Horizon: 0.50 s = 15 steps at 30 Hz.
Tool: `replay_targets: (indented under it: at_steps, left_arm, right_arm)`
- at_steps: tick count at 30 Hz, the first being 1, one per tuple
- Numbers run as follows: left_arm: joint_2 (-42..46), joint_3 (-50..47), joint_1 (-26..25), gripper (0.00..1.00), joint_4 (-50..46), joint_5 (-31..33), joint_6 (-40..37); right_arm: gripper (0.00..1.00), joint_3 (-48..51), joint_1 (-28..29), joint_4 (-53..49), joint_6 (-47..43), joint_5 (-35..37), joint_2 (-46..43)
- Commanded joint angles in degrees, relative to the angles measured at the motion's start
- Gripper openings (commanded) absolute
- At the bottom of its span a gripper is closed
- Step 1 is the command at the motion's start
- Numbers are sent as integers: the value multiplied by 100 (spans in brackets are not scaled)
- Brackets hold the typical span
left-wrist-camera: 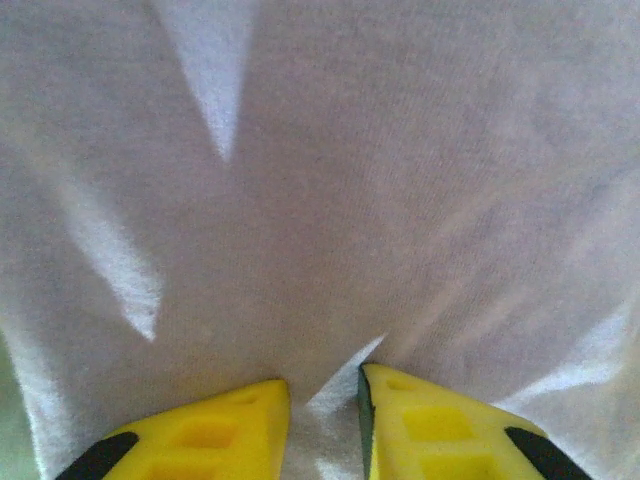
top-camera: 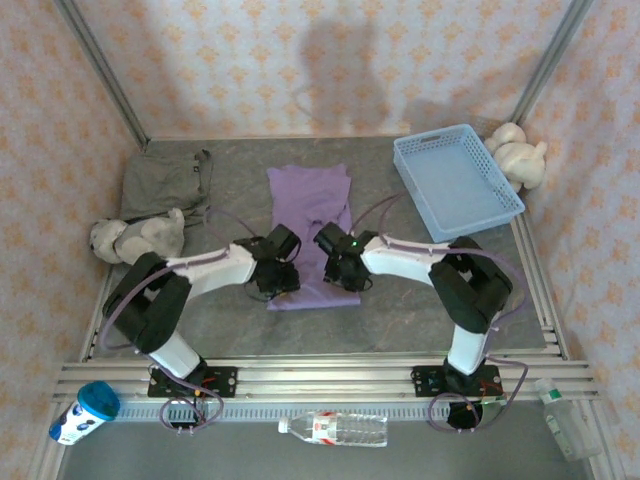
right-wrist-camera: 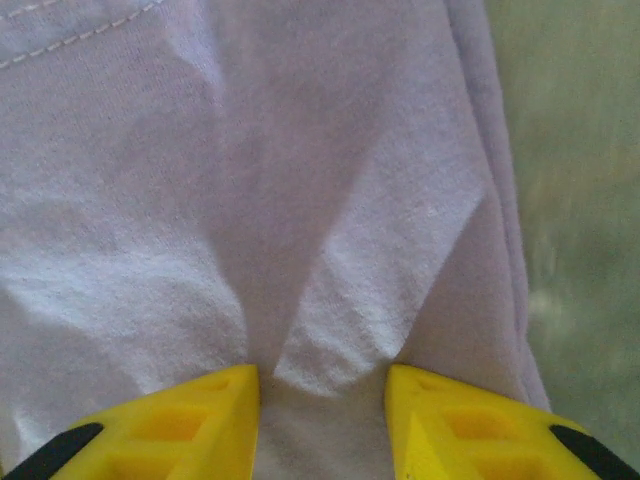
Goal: Fold and stack the mixed laundry pile
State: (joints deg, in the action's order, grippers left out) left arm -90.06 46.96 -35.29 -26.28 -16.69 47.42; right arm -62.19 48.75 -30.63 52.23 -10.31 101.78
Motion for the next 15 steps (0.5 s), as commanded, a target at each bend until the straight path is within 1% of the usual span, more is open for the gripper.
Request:
replay_targets:
  at_steps: [1,4,6,10,11,15]
  left_arm:
    - [536,-503,-212,32,-534,391,569]
    - [1132,-551,-215,41,-887,583,606]
    - [1396,-467,-220,47,-1140,735,583]
    - [1713,-462,-215,53,-1308,878,640]
    - [1754,-497,-215,56,-1317,915,679]
    - [1789,-617,-163,58,-1402,975,701]
  right_arm:
    - [42,269,350,-470,563,240,-352]
    - [50,226,624,-784,717,499,-678]
    - [54,272,709,-887,775,531,-848]
    - [56,532,836,-971,895,516,-1086]
    - [56,608,878,-961,939,504,-1135]
    - [56,817,1102,-901,1075,510,-1236]
